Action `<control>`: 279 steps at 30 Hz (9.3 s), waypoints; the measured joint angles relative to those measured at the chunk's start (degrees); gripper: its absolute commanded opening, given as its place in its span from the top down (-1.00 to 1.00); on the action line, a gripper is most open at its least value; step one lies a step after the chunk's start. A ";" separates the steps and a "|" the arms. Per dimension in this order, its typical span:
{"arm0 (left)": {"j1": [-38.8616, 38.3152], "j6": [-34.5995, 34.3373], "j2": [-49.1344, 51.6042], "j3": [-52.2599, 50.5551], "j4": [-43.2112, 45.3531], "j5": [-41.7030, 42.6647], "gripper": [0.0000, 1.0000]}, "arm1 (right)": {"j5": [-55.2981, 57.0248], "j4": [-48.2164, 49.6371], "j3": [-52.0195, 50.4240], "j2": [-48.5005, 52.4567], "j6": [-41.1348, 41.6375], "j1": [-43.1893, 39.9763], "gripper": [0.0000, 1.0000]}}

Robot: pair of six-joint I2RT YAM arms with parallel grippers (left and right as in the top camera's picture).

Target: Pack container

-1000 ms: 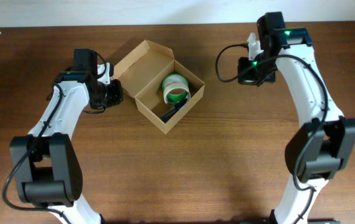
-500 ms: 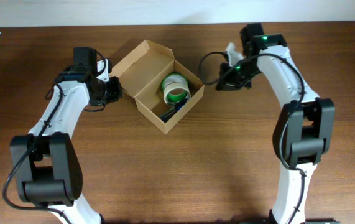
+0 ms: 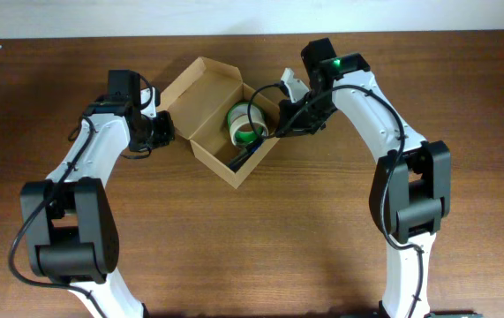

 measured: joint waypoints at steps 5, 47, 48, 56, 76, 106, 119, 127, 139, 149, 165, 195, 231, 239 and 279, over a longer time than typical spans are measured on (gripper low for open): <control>0.00 0.00 0.04 0.00 0.02 0.00 0.88 | 0.20 -1.03 0.00 0.00 -0.52 -1.09 0.92; -0.02 0.00 0.04 0.00 3.69 -0.42 0.88 | 6.29 0.09 0.00 2.54 4.07 3.19 0.92; 0.00 0.00 0.04 0.00 4.11 -0.44 0.88 | 6.82 -0.20 0.00 2.38 3.52 4.07 0.92; 0.00 0.00 0.04 0.00 4.92 -0.44 0.89 | 13.33 0.39 0.00 -5.35 2.34 10.14 0.92; 10.62 -2.97 0.87 8.33 2.19 2.49 0.87 | 4.74 13.33 0.04 -8.11 11.41 -4.66 0.93; 10.32 -28.00 19.78 8.87 31.34 34.18 0.90 | -32.70 48.65 0.17 17.00 49.22 -4.42 0.92; 9.31 -34.58 23.30 9.14 34.64 39.28 0.97 | -33.11 48.78 0.17 17.00 49.22 -4.22 0.92; 9.31 -40.11 23.41 9.09 47.60 46.69 0.97 | -35.01 51.45 0.17 17.00 49.22 -4.02 0.92; 9.31 -48.00 23.41 15.67 59.56 62.29 0.97 | -41.53 60.50 0.17 17.00 49.20 -3.58 0.92; 8.57 -48.87 23.41 24.39 61.31 69.72 0.97 | -42.56 64.22 0.17 13.70 48.96 -3.54 0.93; 7.48 -48.85 23.41 25.22 61.26 70.12 0.96 | -42.69 64.19 0.33 10.54 48.76 -2.10 0.92; 4.74 -48.83 23.41 25.22 61.26 67.06 0.97 | -34.10 57.64 0.33 10.54 43.17 0.11 0.92; 15.04 -28.26 23.41 26.40 16.35 55.47 0.96 | -37.86 44.54 2.62 7.63 38.32 -1.14 0.92; 16.76 -10.12 23.50 25.88 0.24 39.47 0.97 | -28.89 28.13 2.60 7.63 32.11 -6.95 0.92; 7.21 1.97 23.50 29.90 -17.88 14.14 0.96 | -8.31 15.02 2.62 7.63 26.49 -7.02 0.92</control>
